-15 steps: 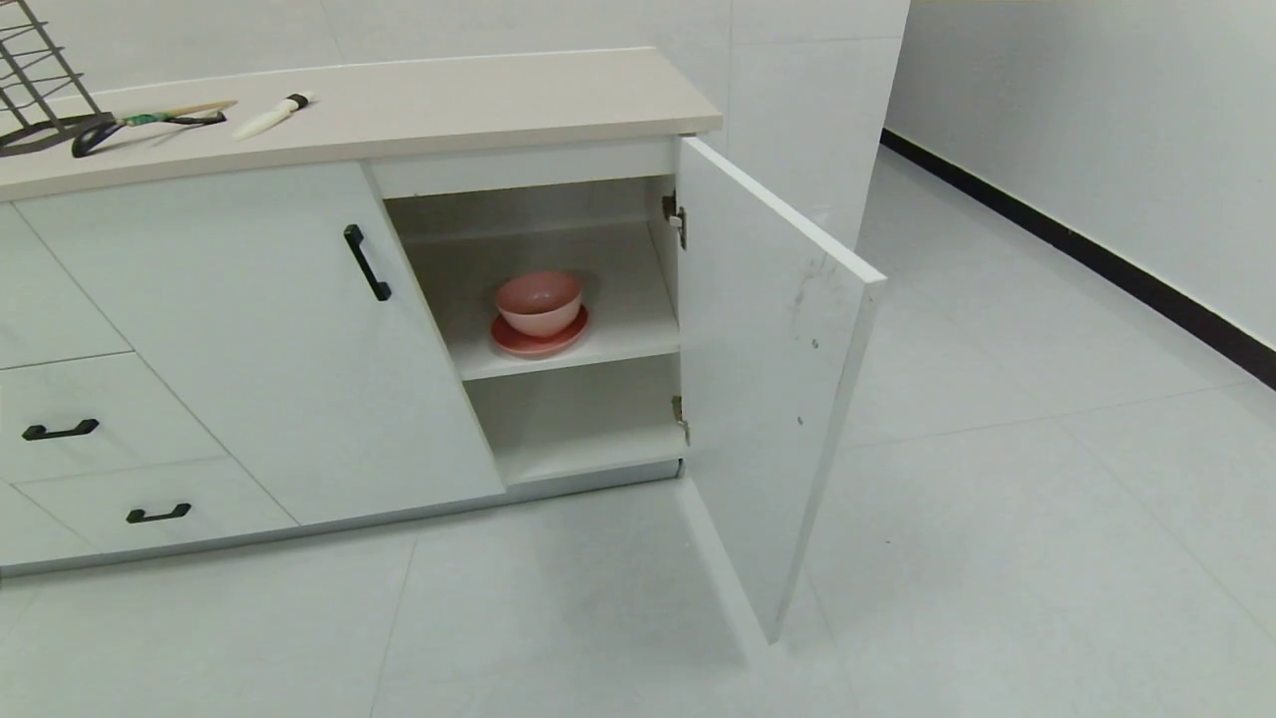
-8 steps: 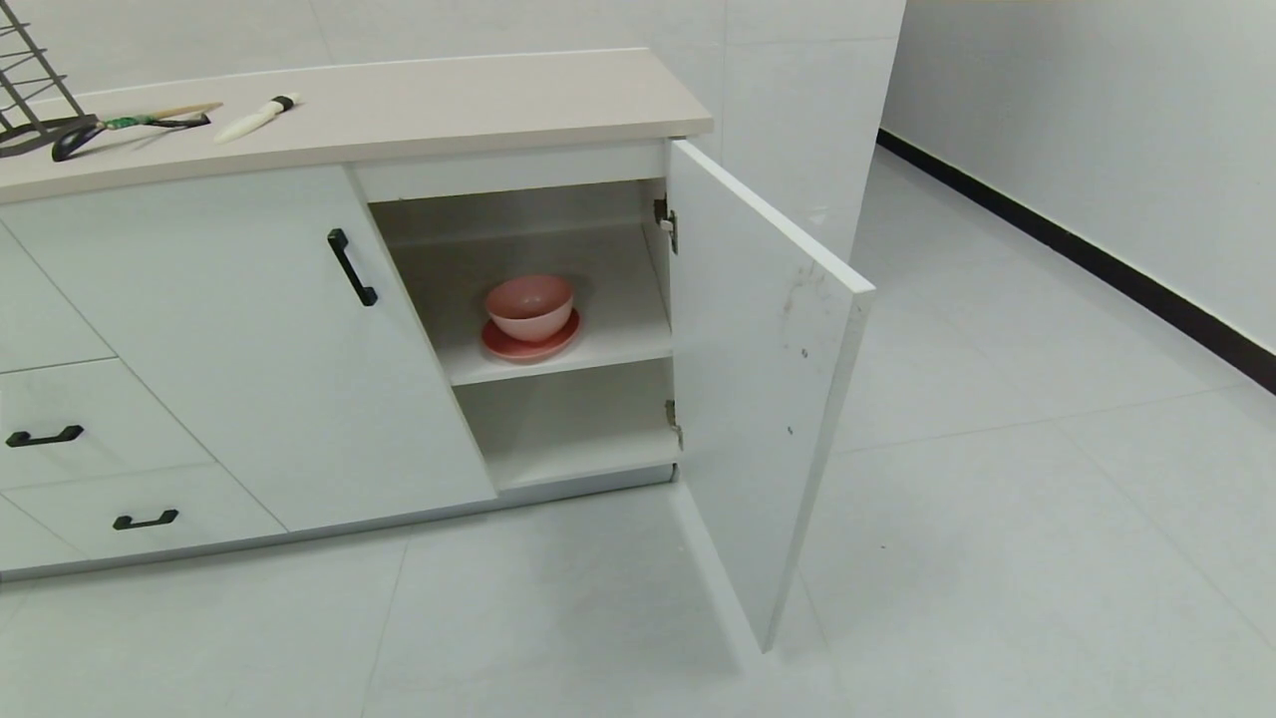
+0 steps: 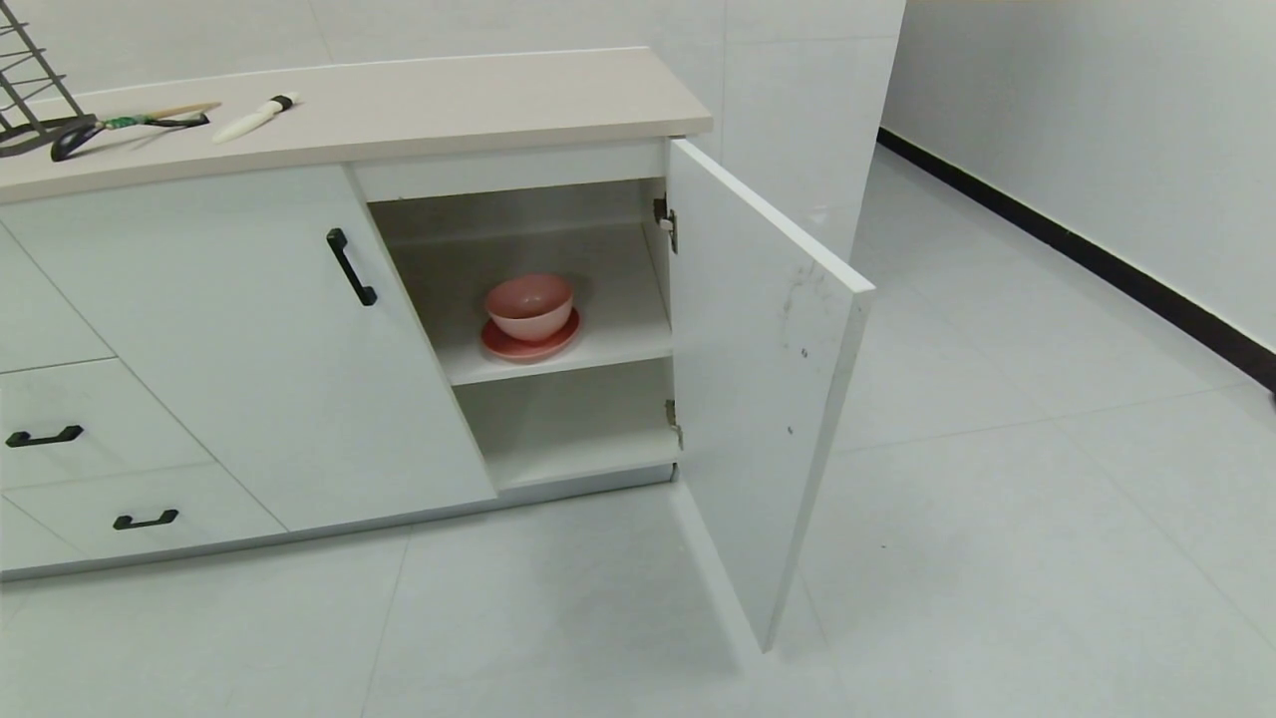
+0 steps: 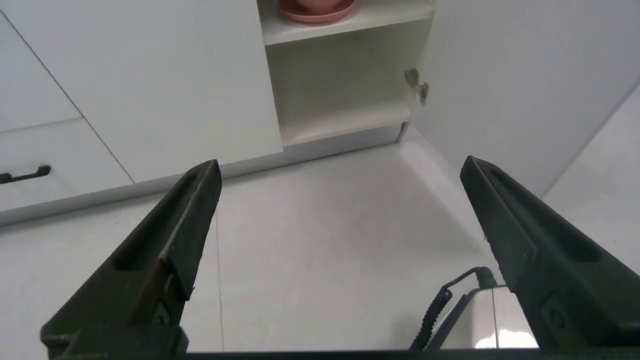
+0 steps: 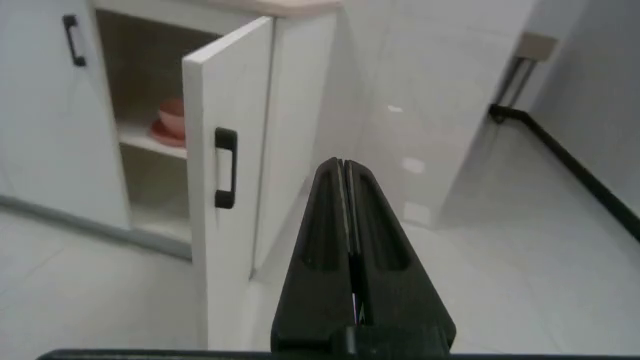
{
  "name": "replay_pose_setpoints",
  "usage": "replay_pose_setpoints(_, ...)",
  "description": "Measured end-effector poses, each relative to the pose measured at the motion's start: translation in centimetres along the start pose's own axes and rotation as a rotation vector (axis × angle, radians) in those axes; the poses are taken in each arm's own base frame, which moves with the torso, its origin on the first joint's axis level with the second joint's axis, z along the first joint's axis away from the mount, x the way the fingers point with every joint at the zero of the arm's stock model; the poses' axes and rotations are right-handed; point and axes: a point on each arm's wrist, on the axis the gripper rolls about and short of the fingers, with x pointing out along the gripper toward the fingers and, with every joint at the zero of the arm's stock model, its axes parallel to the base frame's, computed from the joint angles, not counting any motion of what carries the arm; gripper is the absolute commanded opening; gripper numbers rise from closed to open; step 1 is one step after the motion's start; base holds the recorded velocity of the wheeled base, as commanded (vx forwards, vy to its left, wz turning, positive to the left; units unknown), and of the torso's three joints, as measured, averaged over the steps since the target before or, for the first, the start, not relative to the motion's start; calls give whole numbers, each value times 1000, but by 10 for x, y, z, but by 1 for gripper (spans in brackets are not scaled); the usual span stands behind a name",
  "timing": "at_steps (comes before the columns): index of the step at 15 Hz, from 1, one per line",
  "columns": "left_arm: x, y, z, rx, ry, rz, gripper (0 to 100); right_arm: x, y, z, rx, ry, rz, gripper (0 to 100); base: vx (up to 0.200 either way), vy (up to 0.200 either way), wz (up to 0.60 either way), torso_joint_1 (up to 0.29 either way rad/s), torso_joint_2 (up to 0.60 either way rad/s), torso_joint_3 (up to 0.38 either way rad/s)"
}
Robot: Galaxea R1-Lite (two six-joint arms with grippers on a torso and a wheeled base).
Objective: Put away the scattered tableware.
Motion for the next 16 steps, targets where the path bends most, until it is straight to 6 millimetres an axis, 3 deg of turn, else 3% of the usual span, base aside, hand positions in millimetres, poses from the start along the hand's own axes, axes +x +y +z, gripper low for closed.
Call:
replay_pose_setpoints(4, 0, 0, 0, 0, 0, 0, 100, 58, -2, -35, 28, 49, 136, 0, 0, 150, 0, 2, 2, -1)
replay_pose_setpoints(7, 0, 0, 0, 0, 0, 0, 100, 87, -3, -55, 51, 103, 166, 0, 0, 0, 0, 0, 0, 0)
replay_pose_setpoints(10, 0, 0, 0, -1, 1, -1, 100, 110, -5, -70, 60, 124, 185, 0, 0, 0, 0, 0, 0, 0)
replay_pose_setpoints(12, 0, 0, 0, -1, 0, 1, 100, 121, -4, -76, 65, 125, 206, 0, 0, 200, 0, 2, 10, 5)
replay_pose_setpoints(16, 0, 0, 0, -1, -2, 2, 100, 132, 4, -82, 76, 127, 245, 0, 0, 50, 0, -1, 1, 1)
